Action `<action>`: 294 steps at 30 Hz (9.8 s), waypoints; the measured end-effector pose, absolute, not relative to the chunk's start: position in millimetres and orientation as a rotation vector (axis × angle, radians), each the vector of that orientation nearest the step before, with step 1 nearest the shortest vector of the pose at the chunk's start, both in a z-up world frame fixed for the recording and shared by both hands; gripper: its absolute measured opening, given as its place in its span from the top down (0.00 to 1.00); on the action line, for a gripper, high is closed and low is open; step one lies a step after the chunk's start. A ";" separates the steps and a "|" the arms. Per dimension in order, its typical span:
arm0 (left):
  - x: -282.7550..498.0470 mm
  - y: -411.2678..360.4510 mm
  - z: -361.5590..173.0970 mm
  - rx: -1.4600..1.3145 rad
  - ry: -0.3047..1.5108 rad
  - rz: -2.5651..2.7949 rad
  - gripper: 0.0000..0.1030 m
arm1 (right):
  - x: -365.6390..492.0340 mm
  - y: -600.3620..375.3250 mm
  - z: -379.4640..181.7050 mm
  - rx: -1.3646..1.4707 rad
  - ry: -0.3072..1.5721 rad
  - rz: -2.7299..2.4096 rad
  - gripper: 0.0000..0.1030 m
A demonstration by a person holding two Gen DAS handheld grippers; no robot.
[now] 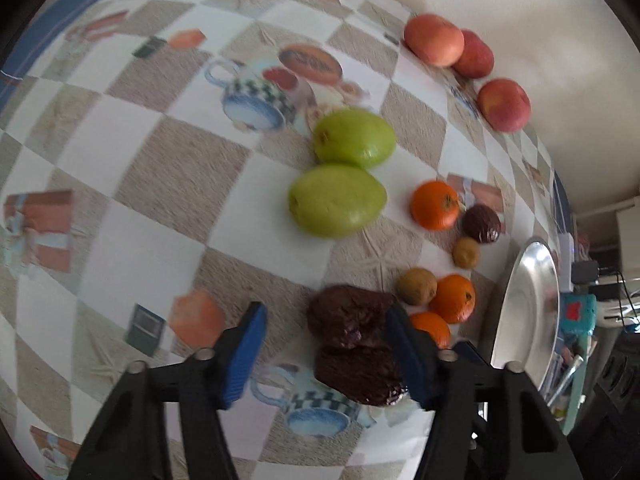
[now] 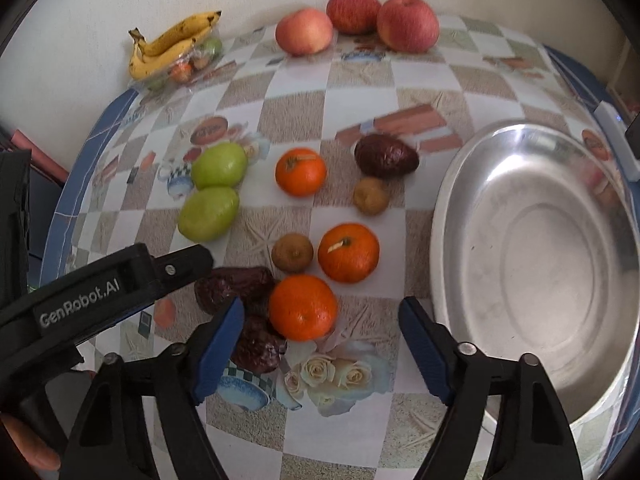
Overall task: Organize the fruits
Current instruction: 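Grasp a dark red date with the left tool while the right tool grasps an orange, then carry the date with the left tool while the right tool carries the orange over the steel bowl, then open the left tool to drop the date while the right tool releases the orange into the bowl, then grasp another dark red date with the left tool while the right tool grasps another orange, then carry the date with the left tool while the right tool carries the orange, releasing both into the bowl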
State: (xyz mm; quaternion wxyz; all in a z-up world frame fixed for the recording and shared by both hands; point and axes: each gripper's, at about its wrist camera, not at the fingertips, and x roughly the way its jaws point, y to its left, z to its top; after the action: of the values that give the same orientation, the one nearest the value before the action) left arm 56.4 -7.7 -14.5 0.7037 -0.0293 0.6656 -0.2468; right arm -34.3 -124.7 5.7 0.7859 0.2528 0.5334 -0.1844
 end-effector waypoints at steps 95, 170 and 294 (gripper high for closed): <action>49.4 27.8 17.6 -0.193 1.384 -0.464 0.61 | -103.7 -111.5 12.1 0.599 1.150 -0.349 0.62; 64.5 24.3 53.4 0.044 1.166 -0.368 0.00 | -105.5 -168.3 39.6 0.561 1.007 -0.625 0.09; -34.2 -143.7 42.5 0.229 1.163 -1.027 0.38 | -159.9 -257.8 41.6 0.780 0.943 -0.814 0.66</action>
State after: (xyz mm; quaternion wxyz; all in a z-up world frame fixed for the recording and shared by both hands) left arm -34.2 -143.7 42.5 0.7079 0.1030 0.5237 -0.4626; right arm -159.9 -257.8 41.6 0.7419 0.3559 0.4302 -0.3712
